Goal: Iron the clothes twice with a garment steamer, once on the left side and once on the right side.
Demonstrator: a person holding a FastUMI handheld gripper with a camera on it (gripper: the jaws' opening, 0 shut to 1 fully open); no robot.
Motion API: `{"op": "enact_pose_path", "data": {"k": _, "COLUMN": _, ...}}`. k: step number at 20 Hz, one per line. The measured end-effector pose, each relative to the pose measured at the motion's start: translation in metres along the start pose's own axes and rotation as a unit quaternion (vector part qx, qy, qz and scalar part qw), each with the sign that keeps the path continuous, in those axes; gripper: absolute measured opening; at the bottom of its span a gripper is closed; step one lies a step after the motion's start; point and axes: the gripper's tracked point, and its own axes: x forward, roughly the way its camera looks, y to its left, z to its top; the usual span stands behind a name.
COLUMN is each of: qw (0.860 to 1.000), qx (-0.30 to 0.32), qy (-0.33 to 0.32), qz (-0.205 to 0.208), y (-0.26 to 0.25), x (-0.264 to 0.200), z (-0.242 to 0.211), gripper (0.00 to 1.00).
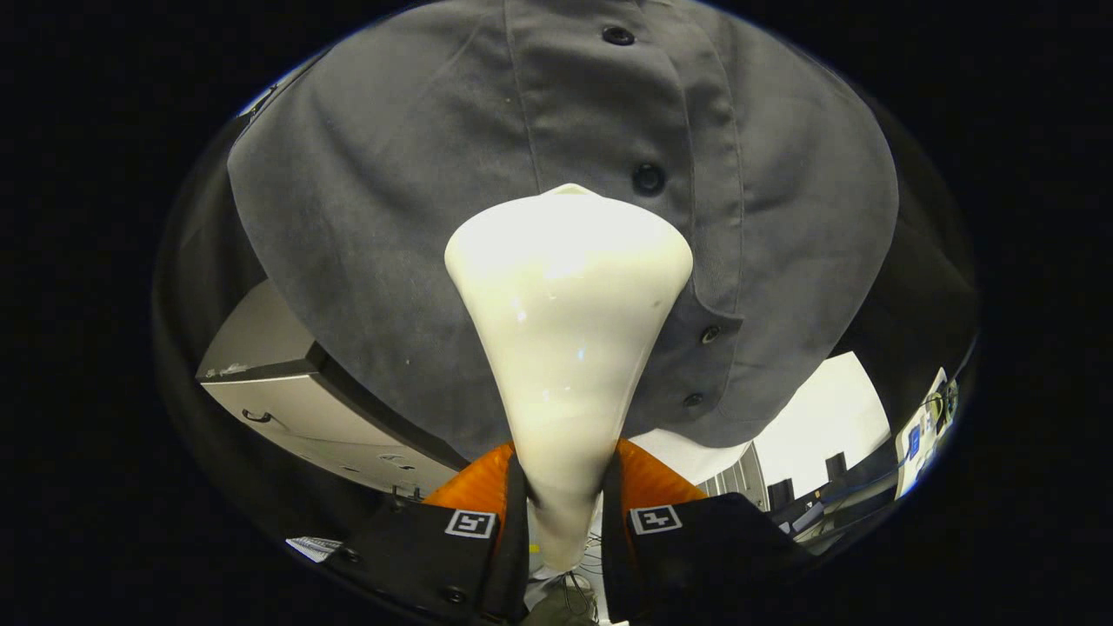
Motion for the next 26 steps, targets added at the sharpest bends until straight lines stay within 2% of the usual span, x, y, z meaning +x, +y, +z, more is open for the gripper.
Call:
{"op": "enact_pose_path", "data": {"k": 22, "qw": 0.994, "qx": 0.021, "qy": 0.102, "qz": -0.025, "y": -0.037, "x": 0.058, "z": -0.102, "gripper": 0.42}}
{"op": "enact_pose_path", "data": {"k": 26, "qw": 0.993, "qx": 0.028, "qy": 0.111, "qz": -0.027, "y": -0.042, "x": 0.057, "z": -0.112, "gripper": 0.43}}
